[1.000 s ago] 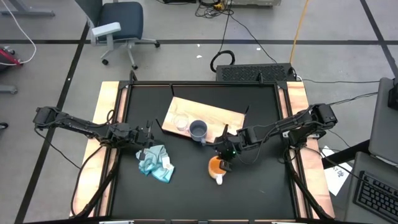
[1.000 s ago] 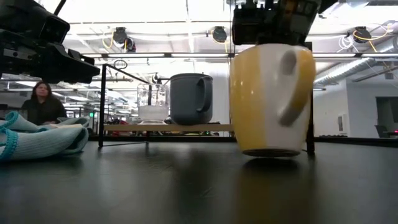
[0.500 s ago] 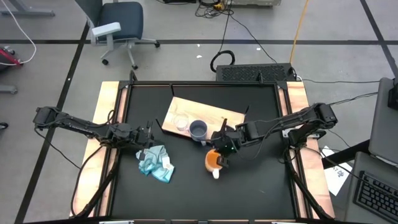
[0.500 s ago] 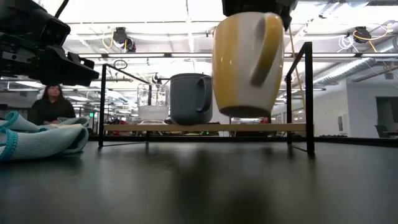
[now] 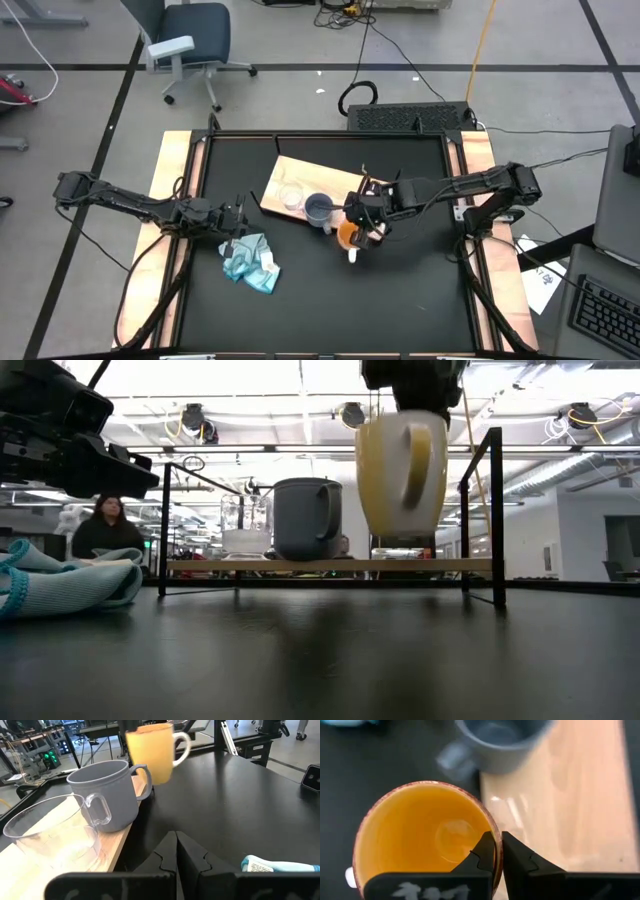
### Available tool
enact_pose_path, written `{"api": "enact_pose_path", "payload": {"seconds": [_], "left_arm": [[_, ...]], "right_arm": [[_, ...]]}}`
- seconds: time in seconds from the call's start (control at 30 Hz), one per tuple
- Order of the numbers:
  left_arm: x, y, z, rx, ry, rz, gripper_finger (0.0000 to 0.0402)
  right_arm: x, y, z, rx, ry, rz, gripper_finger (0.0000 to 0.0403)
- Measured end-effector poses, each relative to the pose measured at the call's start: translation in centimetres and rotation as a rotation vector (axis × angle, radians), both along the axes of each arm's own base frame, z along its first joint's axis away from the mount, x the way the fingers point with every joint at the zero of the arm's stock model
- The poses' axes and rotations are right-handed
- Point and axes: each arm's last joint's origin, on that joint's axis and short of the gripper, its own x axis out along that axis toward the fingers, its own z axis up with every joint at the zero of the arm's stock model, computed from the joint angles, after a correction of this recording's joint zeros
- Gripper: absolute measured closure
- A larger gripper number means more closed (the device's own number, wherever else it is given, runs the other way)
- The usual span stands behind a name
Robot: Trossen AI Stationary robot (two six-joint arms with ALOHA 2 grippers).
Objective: Stack small to large cups/mugs on shelf
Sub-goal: Put the yellow mug on the shelf
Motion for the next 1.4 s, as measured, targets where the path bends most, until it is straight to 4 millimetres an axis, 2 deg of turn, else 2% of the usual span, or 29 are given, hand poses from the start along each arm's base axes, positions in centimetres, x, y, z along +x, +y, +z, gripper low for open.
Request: {"api": "enact_pose_path", "payload": {"seconds": [0.27,0.73,1.07,1.4], "left_arm": [[0.0,0.0,0.0,-0.001,0.000,-0.001,0.0396],[0.0,0.0,0.0,-0.001,-0.001,-0.001,0.0396],[0.0,0.0,0.0,-0.001,0.000,-0.002,0.0396],[0.0,0.0,0.1,-0.003,-0.012,-0.003,0.0396]], "right_arm": [[-0.6,-2.3,-0.3,-0.033,0.077,-0.043,0.0397],[-0.5,-5.7,-0.1,-0.057,0.060,-0.103,0.0397],[-1.1,-6.3,1.7,-0.081,-0.052,-0.086,0.0397],[-2.4,-6.3,-0.5,-0.079,-0.069,-0.087,0.0397]]}}
